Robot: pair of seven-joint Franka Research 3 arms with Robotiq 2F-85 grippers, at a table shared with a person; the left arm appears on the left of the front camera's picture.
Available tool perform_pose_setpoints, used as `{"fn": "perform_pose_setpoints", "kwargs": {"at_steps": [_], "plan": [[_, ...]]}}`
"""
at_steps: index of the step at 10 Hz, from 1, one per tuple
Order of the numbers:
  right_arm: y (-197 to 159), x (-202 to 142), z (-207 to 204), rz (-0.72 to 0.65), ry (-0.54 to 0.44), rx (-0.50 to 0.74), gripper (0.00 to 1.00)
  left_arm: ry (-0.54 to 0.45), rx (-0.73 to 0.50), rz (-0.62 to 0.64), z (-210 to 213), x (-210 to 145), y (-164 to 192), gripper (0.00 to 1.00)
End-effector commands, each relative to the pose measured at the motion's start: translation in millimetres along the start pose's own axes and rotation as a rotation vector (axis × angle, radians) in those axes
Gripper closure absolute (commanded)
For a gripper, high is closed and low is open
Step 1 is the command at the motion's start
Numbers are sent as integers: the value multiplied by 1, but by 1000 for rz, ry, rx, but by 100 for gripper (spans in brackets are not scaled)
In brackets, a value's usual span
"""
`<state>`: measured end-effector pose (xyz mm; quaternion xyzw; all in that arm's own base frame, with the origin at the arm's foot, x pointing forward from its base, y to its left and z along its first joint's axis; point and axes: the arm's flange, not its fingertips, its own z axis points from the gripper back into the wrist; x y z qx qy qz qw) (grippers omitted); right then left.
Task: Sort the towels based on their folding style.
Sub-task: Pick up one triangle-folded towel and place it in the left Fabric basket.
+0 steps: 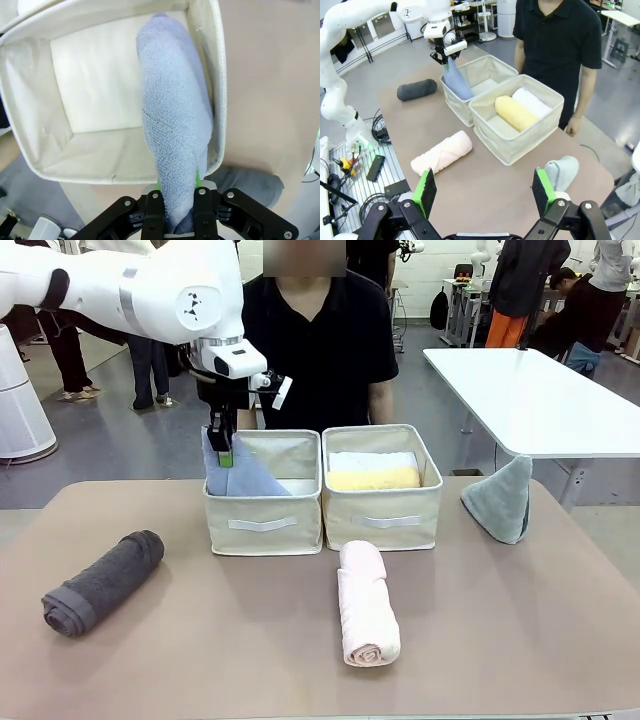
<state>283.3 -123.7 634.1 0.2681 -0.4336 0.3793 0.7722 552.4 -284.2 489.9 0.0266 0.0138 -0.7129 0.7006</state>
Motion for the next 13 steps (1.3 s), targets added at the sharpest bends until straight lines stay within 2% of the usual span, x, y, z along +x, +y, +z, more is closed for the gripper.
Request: {"fn": "perform_pose_setpoints", "kwargs": {"at_steps": [1,5,7,8,9,10,11,12,13], "plan": [[0,-1,-3,1,-4,-7,0,-10,-13,-16,-15,1,-2,81],[0,-1,-3,1,-4,-7,0,19,-48,-9,-49,11,-2,81],[0,-1,-3,1,-4,-7,0,22,-48,-14,-50,11,-3,81],[0,-1,-3,1,-4,-7,0,23,-46,-19,-49,10,-3,22],[0,-1,-3,1,-4,-7,0,22,-37,-20,-47,9,-3,22],[0,-1,-3,1,-4,-7,0,22,-31,-17,-44,9,-3,0],[0,-1,-3,1,-4,-7,0,23,-24,-14,-42,9,-3,19],[0,-1,-3,1,-4,-7,0,23,-21,-14,-40,9,-2,0],[0,-1,-3,1,-4,-7,0,25,-17,-13,-39,9,-2,0]]}}
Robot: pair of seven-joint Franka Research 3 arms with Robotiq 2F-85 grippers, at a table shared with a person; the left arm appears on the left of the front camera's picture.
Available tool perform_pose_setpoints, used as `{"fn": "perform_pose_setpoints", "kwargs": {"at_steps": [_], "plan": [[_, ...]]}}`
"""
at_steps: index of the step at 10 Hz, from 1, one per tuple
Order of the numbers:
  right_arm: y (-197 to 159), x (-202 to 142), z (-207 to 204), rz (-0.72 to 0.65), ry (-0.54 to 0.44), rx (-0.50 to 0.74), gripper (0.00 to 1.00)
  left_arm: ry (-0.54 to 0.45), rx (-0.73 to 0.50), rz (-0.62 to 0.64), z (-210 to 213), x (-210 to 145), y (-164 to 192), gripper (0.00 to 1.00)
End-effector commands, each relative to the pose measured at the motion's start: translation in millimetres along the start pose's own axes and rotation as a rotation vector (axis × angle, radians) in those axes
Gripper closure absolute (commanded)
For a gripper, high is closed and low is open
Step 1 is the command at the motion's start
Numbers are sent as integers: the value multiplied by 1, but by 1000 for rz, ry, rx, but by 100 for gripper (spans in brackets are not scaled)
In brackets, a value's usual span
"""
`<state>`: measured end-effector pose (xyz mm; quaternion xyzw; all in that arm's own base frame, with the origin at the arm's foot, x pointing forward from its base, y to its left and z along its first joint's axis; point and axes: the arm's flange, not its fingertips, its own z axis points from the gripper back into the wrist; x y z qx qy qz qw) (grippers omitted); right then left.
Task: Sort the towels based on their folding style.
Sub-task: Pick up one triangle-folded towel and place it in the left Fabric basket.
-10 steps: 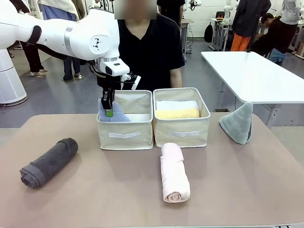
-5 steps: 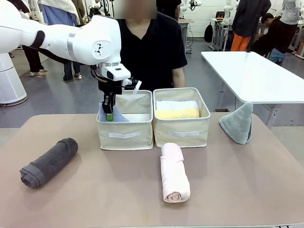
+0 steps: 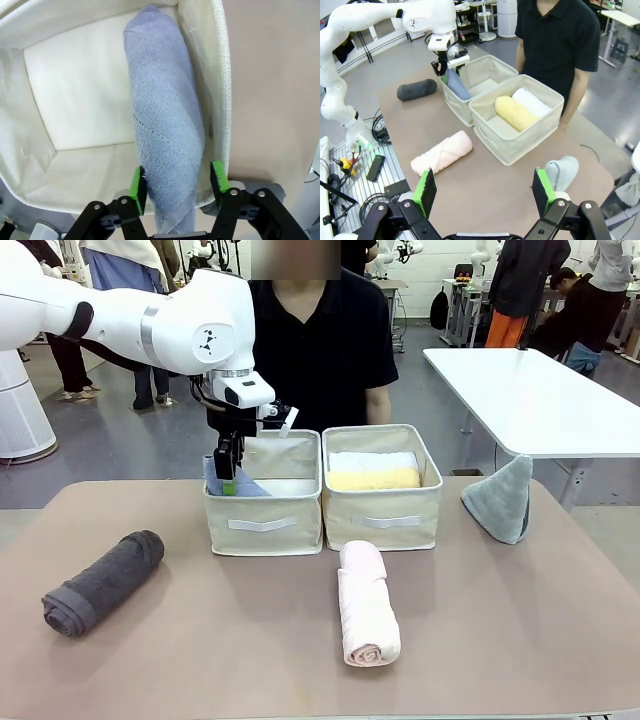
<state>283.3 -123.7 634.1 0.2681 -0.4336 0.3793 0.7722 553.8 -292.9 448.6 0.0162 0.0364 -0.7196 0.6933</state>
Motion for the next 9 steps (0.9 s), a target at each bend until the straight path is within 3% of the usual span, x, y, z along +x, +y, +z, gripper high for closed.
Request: {"fn": "perform_pose_setpoints", "kwargs": {"at_steps": [1,7,8,9], "plan": [[0,-1,-3,1,-4,-8,0,8,35,10,3,-2,-3,0],[0,-1,-3,1,-4,-8,0,19,41,12,6,-3,-2,0],[0,-1,-3,1,-4,-8,0,10,49,41,13,-7,-4,0],[0,-1,-3,1,-4,-8,0,-30,86,90,47,-25,-9,0]]}}
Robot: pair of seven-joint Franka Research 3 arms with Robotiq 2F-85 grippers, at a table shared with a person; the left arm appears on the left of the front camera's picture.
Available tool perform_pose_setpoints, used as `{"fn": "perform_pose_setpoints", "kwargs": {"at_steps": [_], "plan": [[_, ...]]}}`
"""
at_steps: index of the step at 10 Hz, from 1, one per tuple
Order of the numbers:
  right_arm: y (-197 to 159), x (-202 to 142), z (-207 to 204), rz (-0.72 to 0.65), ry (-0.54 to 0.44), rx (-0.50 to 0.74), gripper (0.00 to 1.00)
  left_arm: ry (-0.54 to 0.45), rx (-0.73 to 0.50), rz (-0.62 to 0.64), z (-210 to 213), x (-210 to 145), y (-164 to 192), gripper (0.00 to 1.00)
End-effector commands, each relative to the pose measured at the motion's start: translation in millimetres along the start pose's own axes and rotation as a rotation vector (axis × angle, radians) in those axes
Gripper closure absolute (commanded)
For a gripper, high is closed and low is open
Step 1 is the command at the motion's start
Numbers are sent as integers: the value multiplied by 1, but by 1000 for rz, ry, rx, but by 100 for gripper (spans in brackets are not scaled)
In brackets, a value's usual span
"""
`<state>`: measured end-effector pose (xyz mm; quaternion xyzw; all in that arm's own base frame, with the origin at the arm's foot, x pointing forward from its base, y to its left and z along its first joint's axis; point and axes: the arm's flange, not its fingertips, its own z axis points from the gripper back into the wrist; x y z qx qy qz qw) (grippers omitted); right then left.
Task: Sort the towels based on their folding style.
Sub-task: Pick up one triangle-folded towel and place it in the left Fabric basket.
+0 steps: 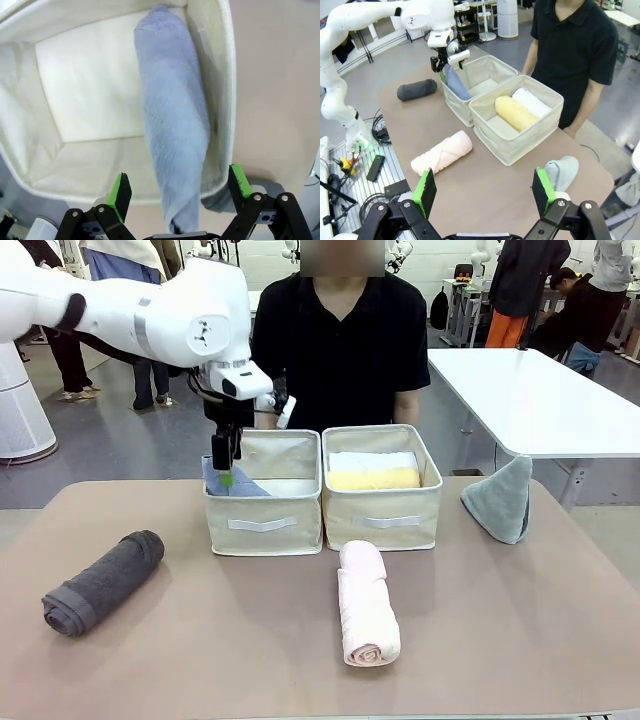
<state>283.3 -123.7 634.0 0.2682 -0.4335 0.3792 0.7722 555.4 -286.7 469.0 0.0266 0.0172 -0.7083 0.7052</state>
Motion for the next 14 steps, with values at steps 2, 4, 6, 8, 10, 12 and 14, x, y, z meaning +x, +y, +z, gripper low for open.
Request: {"fn": "perform_pose_setpoints", "kwargs": {"at_steps": [2,4,6,8,10,12,14], "plan": [[0,-1,-3,1,-4,-8,0,-291,138,240,142,-133,-26,0],[0,-1,-3,1,-4,-8,0,-413,135,391,184,-234,-73,0],[0,-1,-3,1,-4,-8,0,-539,135,533,186,-304,-116,0],[0,-1,-3,1,-4,-8,0,-670,114,621,180,-365,-149,0],[0,-1,-3,1,-4,-8,0,-757,181,651,162,-401,-186,0],[0,-1,-3,1,-4,-8,0,-805,195,689,146,-425,-210,0],[0,-1,-3,1,-4,-8,0,-817,153,686,140,-435,-223,0]]}}
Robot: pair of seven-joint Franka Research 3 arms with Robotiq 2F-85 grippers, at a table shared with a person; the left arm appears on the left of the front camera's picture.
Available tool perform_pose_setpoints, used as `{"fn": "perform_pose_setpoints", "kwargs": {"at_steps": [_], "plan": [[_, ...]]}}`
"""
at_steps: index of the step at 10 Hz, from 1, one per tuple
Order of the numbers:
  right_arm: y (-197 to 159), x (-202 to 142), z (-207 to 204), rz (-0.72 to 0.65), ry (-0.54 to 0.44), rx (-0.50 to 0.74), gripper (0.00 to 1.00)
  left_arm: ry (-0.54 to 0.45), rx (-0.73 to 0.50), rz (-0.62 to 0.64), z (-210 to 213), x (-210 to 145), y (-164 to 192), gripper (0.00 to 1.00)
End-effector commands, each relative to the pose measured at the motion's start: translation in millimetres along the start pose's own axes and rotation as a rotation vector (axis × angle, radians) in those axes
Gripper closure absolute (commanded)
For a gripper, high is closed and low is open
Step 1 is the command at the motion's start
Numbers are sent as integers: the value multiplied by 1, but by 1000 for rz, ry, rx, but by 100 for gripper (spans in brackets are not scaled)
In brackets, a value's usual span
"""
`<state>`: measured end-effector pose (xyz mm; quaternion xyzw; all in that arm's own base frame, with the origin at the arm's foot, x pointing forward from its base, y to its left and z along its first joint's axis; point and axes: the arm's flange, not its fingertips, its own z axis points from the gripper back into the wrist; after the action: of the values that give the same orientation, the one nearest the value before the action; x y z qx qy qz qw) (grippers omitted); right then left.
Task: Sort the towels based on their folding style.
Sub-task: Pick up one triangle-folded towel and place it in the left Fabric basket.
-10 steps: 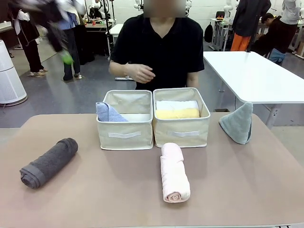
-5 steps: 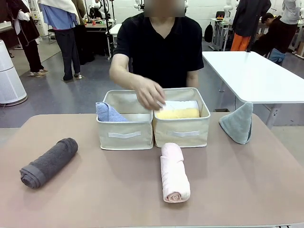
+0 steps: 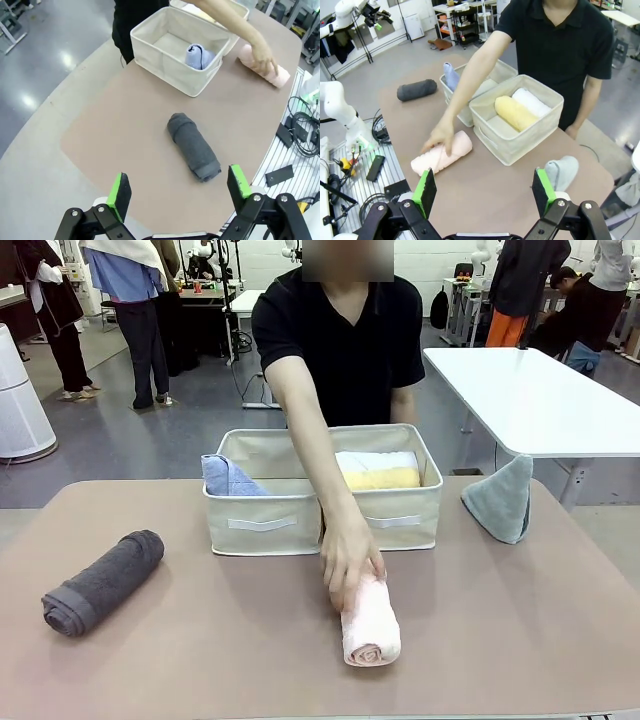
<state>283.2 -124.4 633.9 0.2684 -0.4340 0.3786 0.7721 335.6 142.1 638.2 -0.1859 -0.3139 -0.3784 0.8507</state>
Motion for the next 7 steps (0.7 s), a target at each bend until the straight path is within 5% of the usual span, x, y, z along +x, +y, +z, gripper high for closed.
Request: {"fn": "perform_pose_setpoints", "kwargs": {"at_steps": [1,7], "plan": [[0,-1,-3,2,-2,-7,0,-15,-46,-14,-5,-8,-7,0],[0,-1,-3,2,-2,-7,0,75,-181,41,-34,14,17,0]]}}
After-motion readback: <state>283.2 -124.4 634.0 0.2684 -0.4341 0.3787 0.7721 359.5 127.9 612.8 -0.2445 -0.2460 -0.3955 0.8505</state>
